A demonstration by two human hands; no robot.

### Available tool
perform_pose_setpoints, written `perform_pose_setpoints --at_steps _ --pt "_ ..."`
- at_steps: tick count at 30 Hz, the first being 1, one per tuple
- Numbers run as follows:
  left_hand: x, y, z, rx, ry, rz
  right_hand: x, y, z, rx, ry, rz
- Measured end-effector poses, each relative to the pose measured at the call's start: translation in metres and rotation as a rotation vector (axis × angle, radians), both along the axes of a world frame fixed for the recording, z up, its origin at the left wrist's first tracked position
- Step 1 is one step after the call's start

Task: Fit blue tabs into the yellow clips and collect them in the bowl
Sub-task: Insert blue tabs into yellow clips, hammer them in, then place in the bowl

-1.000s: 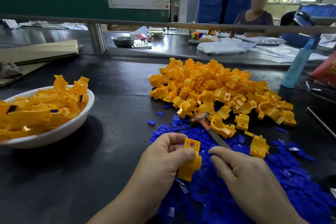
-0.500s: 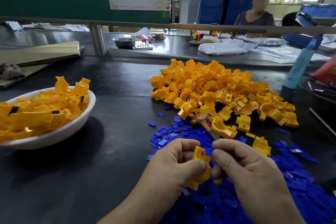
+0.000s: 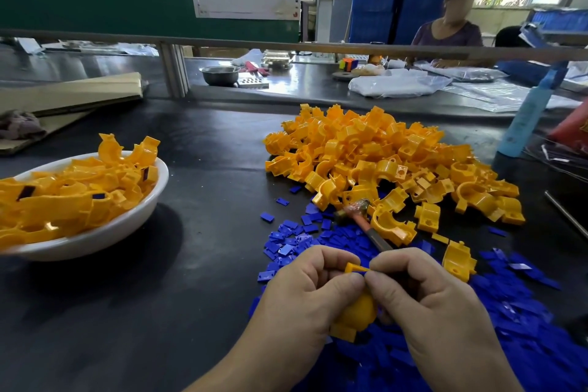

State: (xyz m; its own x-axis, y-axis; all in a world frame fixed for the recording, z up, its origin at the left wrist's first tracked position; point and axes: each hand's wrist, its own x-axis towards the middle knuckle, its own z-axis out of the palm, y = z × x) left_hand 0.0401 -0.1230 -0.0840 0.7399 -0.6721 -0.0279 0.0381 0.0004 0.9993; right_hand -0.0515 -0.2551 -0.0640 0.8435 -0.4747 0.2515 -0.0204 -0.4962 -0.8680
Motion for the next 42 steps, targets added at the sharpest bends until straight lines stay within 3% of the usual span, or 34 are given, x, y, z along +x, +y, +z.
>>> perform_pose_setpoints --at_steps 5,11,33,37,42 --pt "0.001 0.002 0.002 -0.051 0.06 -0.008 0.002 -0.005 0.001 0.286 0.053 0.139" --pt "0.001 0.003 0.004 -0.096 0.1 -0.038 0.007 -0.011 -0.006 0.464 0.034 0.208" --pt "-0.004 0.004 0.004 0.005 0.044 0.02 -0.001 0.005 0.007 0.27 0.016 0.148" --pt "-0.006 0.005 0.004 0.024 -0.102 -0.006 -0.002 0.007 0.006 0.241 -0.035 0.075" --pt "-0.016 0.005 0.005 0.311 -0.488 0.059 -0.005 0.005 0.004 0.186 -0.105 0.072"
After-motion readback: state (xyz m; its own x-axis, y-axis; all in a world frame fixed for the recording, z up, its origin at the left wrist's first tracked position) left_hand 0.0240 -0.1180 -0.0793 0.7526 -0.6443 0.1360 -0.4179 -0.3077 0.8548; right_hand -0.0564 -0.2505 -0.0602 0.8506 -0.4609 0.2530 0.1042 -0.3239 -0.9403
